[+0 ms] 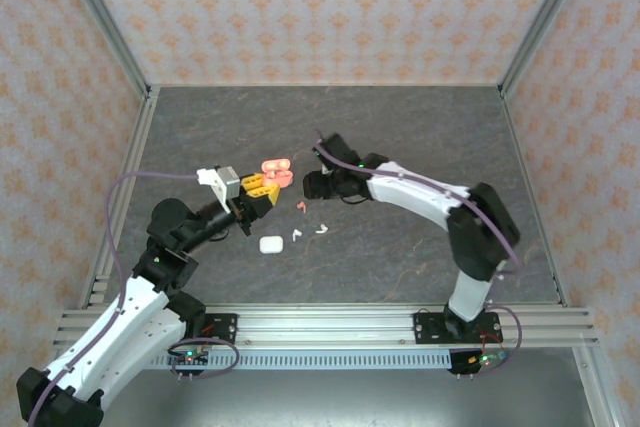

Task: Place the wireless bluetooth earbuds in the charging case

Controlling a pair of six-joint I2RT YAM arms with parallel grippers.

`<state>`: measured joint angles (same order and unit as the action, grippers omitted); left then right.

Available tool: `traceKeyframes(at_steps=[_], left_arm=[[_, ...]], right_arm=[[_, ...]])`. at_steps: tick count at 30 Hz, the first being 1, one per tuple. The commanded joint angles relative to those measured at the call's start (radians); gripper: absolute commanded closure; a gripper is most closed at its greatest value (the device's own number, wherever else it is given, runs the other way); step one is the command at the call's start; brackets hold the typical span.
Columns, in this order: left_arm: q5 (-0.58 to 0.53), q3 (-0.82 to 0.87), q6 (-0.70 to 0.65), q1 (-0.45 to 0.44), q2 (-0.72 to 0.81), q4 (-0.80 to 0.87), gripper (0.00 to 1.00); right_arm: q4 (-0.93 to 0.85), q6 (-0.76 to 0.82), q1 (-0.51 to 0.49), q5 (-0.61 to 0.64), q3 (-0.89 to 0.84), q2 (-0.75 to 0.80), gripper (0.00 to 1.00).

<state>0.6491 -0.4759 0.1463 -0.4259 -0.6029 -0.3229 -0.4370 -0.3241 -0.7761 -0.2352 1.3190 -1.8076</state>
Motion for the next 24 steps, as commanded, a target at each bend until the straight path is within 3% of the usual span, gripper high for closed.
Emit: traceKeyframes(at_steps=[1, 11, 24], left_arm=[[0.000, -0.040, -0.033, -0.005, 0.025, 0.021, 1.00], [0.003, -0.041, -0.033, -0.005, 0.034, 0.020, 1.00], [0.003, -0.042, -0.033, -0.005, 0.027, 0.018, 1.00]], right_arm=[[-0.043, -0.009, -0.023, 0.038, 0.099, -0.081, 0.46], [-0.161, 0.071, -0.055, 0.068, 0.298, -0.304, 0.48], [-0.230, 0.108, -0.082, 0.093, 0.381, -0.404, 0.53]])
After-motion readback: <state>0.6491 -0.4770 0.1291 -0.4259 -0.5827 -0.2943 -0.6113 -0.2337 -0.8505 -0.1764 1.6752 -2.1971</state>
